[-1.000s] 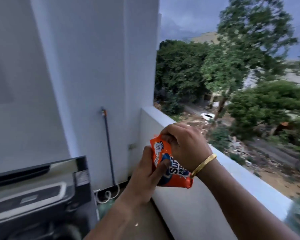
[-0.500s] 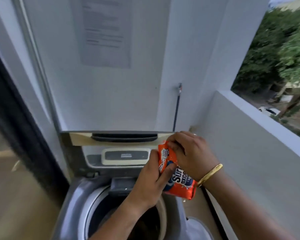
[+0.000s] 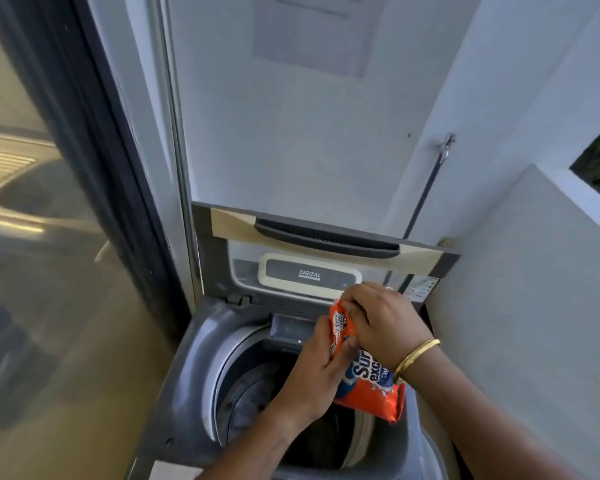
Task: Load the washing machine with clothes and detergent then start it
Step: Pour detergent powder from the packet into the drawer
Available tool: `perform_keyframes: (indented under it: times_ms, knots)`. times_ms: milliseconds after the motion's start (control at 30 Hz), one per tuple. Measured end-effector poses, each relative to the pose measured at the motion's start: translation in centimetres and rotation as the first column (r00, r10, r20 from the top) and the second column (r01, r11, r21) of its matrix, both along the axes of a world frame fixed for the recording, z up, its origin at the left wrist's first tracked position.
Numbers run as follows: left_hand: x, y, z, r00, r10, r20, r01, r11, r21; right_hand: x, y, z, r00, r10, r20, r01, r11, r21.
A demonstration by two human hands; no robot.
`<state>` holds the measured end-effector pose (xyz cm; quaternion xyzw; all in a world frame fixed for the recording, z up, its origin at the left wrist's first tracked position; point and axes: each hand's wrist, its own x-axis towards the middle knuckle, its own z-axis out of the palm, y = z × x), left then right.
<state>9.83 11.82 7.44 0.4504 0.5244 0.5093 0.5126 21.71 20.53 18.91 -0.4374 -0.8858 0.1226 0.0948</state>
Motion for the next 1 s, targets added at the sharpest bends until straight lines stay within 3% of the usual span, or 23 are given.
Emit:
perform_keyframes:
  times_ms: [533,1000]
  knots:
    - [-3.4,3.8,-15.8,0.982,0.021,0.190,0.026,0.970,-0.241,-5.0,5.7,-17.2,0.979,-0.061,0.194,0.104,0.970,-0.221]
    - [-4.8,4.2,-15.7,0.919,0.115,0.377,0.014,0.946,-0.323,-8.3,7.1,-17.5,0.937,-0.058,0.345,0.147,0.960,-0.237]
